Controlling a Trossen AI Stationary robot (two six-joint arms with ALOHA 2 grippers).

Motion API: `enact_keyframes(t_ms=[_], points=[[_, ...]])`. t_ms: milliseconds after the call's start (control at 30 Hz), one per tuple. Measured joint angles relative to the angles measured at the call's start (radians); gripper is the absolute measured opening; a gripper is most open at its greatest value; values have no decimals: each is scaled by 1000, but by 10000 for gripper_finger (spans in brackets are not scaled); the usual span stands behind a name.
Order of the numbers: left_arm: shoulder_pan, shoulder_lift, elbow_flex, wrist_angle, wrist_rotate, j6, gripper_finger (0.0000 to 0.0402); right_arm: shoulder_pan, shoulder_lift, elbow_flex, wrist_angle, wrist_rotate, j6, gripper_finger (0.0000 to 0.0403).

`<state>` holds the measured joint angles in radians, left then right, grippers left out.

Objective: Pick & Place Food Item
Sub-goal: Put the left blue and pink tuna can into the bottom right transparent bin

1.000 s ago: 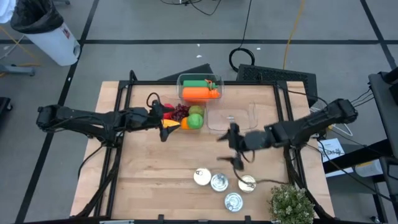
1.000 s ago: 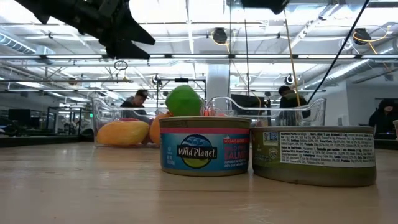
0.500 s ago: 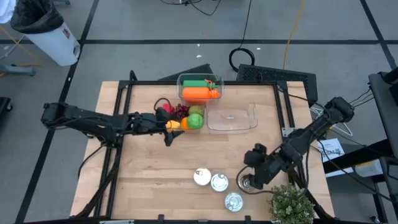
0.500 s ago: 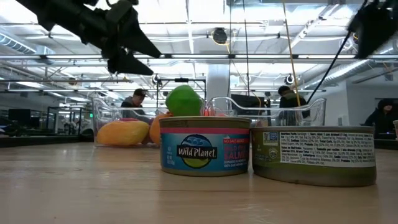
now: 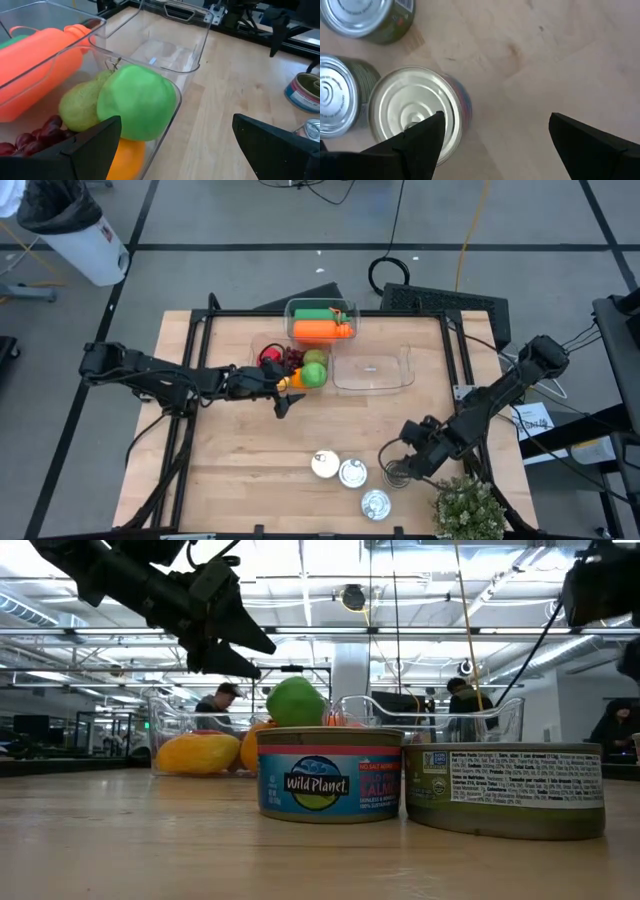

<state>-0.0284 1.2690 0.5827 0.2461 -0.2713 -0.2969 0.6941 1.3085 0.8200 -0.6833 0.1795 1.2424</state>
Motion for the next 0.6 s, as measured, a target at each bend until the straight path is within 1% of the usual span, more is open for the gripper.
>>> enact_keyframes(t_ms=[100, 200, 400, 600], points=[[0, 0, 0, -1, 0, 0, 392, 0, 0, -34, 34, -7, 3, 336], [0, 0, 0, -1, 0, 4, 392, 0, 0, -55, 36, -24, 20, 336], [0, 0, 0, -1, 0, 6, 392, -1, -4, -90, 21, -18, 75, 336], [1, 0, 0, -1, 0, 6, 392, -7, 1, -103, -55, 32, 107, 336]])
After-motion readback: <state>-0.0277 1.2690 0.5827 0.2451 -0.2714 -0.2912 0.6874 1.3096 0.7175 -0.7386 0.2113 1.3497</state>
